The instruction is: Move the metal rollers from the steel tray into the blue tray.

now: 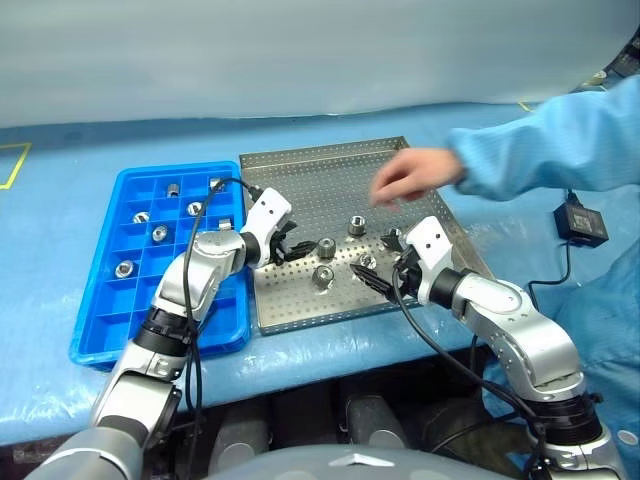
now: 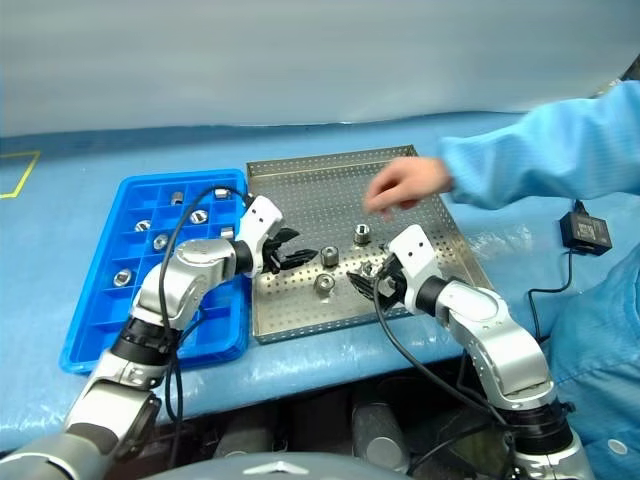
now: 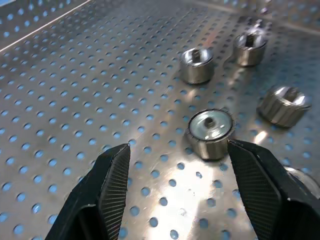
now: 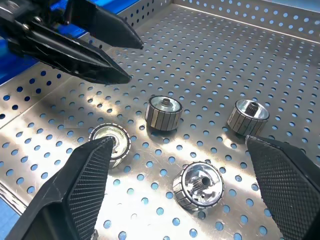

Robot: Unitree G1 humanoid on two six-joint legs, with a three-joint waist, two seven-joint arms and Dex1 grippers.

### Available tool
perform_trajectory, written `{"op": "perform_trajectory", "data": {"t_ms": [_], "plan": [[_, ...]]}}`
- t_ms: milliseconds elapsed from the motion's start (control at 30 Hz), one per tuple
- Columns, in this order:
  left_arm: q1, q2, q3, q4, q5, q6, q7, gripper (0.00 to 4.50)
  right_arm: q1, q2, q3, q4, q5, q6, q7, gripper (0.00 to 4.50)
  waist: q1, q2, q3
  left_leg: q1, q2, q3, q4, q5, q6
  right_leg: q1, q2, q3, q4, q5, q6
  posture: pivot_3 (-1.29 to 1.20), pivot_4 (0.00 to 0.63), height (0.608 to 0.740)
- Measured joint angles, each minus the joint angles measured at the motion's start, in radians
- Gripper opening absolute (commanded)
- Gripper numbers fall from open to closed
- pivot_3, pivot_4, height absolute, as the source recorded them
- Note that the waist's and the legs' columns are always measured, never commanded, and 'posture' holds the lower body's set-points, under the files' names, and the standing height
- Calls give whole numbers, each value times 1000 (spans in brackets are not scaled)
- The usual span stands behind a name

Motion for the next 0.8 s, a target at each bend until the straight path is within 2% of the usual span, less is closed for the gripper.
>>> {"op": "perform_trajectory", "data": {"t_ms": [200,533,667,767,800], "plan": [[11,37,-58,-43,-31,-1,-103,3335,25,-8,-1,-16,17,-10,34,4500,-4,0,0,0,0,0,0,0,0,0,0,0,0,0,0,-180,150,740],[19,56,-186,-5,55,-33,-118,3335,47,-14,0,-46,25,-30,57,4500,-8,0,0,1,0,1,1,0,0,0,0,0,0,0,0,-199,150,740],[15,49,-209,38,96,-27,-94,2446,52,-14,0,-46,24,-30,51,4500,-9,0,0,0,0,1,1,0,0,0,0,0,0,0,0,-200,150,740],[8,44,-214,38,113,-27,-93,2446,53,-14,0,-46,24,-30,47,4500,-9,0,0,1,0,1,1,0,0,0,0,0,0,0,0,-199,150,740],[8,42,-214,38,115,-27,-93,2263,53,-14,0,-46,23,-30,45,4500,-9,0,0,1,0,1,1,0,0,0,0,0,0,0,0,-199,150,740]]}}
